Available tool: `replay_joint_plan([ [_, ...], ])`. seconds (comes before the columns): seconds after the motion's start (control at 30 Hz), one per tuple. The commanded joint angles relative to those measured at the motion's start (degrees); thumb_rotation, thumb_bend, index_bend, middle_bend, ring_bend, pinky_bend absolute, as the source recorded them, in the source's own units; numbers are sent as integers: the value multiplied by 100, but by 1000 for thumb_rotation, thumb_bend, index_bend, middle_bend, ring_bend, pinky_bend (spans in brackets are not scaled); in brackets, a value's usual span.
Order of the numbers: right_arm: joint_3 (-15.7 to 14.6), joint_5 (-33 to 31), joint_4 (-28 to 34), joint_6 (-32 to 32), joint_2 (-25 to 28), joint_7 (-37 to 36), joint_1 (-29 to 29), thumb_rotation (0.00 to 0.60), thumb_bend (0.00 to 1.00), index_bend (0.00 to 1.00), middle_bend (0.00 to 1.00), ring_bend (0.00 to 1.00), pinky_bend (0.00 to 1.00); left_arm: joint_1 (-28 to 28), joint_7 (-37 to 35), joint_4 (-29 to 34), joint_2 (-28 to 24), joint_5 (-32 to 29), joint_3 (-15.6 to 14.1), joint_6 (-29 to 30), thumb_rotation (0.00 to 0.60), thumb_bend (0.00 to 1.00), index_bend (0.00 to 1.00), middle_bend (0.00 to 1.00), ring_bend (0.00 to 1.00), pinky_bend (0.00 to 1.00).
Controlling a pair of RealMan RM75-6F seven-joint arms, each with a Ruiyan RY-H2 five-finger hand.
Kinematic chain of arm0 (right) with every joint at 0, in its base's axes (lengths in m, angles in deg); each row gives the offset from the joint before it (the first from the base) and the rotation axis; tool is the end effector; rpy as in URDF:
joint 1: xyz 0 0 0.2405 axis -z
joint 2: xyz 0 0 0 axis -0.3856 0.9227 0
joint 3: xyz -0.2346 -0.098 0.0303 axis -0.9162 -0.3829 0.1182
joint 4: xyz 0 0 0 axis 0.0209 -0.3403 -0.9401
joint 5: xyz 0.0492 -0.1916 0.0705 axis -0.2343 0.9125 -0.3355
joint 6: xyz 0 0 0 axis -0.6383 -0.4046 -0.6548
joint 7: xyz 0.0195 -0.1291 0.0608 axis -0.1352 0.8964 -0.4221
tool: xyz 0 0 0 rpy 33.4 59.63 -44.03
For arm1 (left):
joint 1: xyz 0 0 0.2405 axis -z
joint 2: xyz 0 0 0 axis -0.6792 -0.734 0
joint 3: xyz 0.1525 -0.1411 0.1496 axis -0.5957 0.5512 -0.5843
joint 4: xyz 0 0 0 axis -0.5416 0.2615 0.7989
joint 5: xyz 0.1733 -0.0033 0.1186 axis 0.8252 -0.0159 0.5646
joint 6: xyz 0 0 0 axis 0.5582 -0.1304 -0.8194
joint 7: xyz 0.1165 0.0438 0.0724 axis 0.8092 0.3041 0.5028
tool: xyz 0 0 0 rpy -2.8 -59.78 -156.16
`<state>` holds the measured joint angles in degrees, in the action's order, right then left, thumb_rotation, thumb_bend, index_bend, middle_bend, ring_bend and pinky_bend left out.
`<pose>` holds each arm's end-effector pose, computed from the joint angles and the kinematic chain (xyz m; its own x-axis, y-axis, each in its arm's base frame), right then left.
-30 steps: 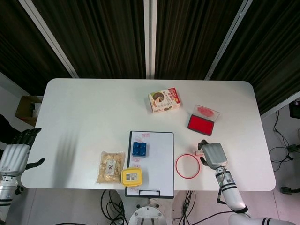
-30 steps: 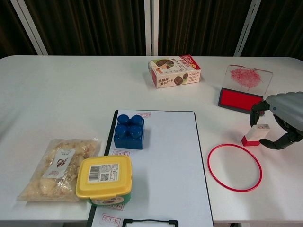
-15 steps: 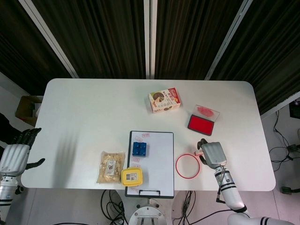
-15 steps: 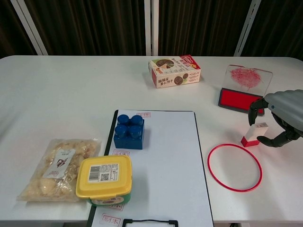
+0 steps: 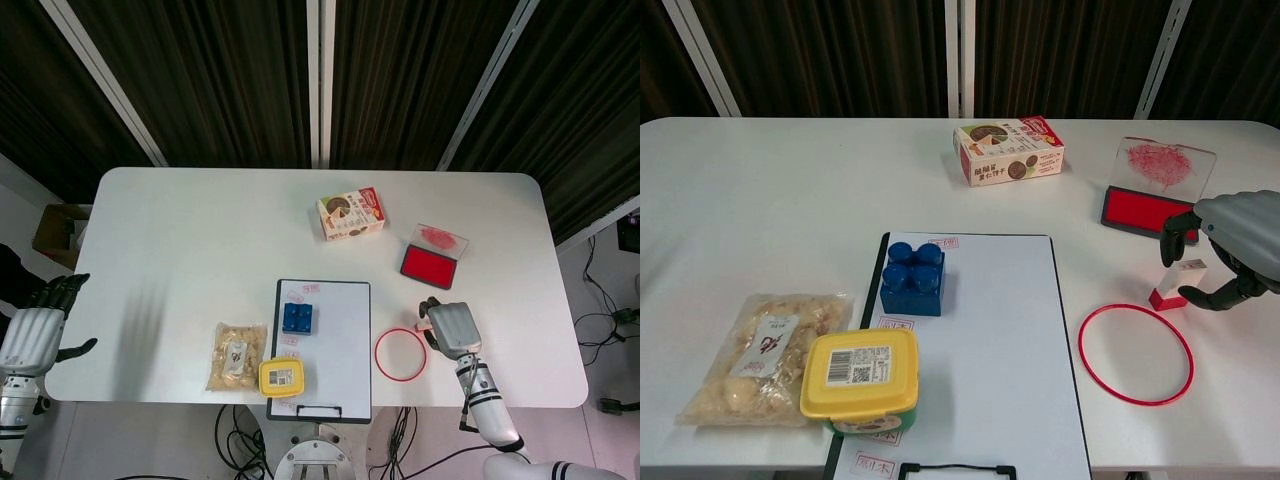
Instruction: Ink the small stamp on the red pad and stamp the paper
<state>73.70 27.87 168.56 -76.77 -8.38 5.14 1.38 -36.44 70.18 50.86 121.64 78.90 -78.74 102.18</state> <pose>-0.2304 -0.2376 -0.0222 0.5441 -0.2522 0.8003 -0.8386 -0.1962 0.5083 -0.3303 0.1848 0.1452 0.4727 0.0437 0.8802 0.8812 -0.0365 -0.4714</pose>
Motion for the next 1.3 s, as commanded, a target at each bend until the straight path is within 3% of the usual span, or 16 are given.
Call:
replay_joint_plan([
  [0.03, 1, -5, -14, 9, -13, 2, -2, 600, 245, 463, 392, 756, 961, 1, -4, -5, 2, -6, 1, -6, 600, 0, 109, 128, 117, 201],
  [0.77, 20, 49, -143, 36, -87, -74, -12, 600, 270, 492, 440, 758, 962, 2, -62, -64, 27, -76, 3, -82, 600, 0, 109, 128, 117, 202],
  [1.3, 40, 108, -276, -68, -207, -46, 22, 600, 322, 614, 539, 759, 961, 3, -72, -58, 16, -74, 3, -85, 600, 0, 109, 128, 117, 202],
])
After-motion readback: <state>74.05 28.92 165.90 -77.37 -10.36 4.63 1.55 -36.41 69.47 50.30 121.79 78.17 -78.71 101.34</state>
